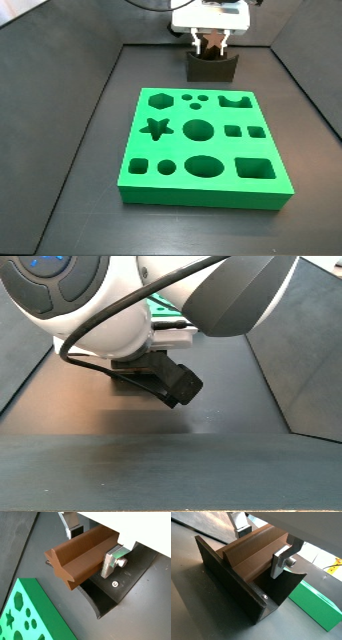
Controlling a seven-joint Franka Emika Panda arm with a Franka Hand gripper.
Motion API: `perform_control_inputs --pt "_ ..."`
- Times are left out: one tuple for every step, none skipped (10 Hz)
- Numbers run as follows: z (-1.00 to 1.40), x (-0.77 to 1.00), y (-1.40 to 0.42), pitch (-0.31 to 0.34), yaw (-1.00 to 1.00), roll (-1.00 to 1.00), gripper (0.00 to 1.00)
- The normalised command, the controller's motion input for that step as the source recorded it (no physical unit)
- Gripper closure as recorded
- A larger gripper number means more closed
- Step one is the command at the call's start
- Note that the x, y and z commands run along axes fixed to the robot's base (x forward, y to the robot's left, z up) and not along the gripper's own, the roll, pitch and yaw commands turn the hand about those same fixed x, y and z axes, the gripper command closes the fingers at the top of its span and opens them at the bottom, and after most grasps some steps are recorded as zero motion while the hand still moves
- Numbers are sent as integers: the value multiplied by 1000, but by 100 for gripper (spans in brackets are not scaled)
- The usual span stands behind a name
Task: Pick up the star object. Move up. Place the star object on the fixture. Regrasp the star object. Move to above the board. Insert the star object.
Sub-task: Place the star object on the fixture, then regrasp the star object.
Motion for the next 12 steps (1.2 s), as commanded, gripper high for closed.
perform_control_inputs --pt "-865 120 178 15 -101 -129 100" --pt "-167 0 -500 0 0 0 100" --pt "0 0 0 0 0 0 0" --pt "1000 0 0 -49 56 -53 0" --pt "1000 -3 0 -46 62 -44 0" --pt "1000 -21 0 -29 69 -25 0" --pt "1000 -33 -1 -5 69 1 0" --pt "1000 -40 2 22 67 12 0" --pt "925 -41 6 51 58 17 0" --pt "692 -37 11 82 40 22 0" --pt "514 -32 11 95 24 26 0" --pt "340 -32 11 98 5 21 0"
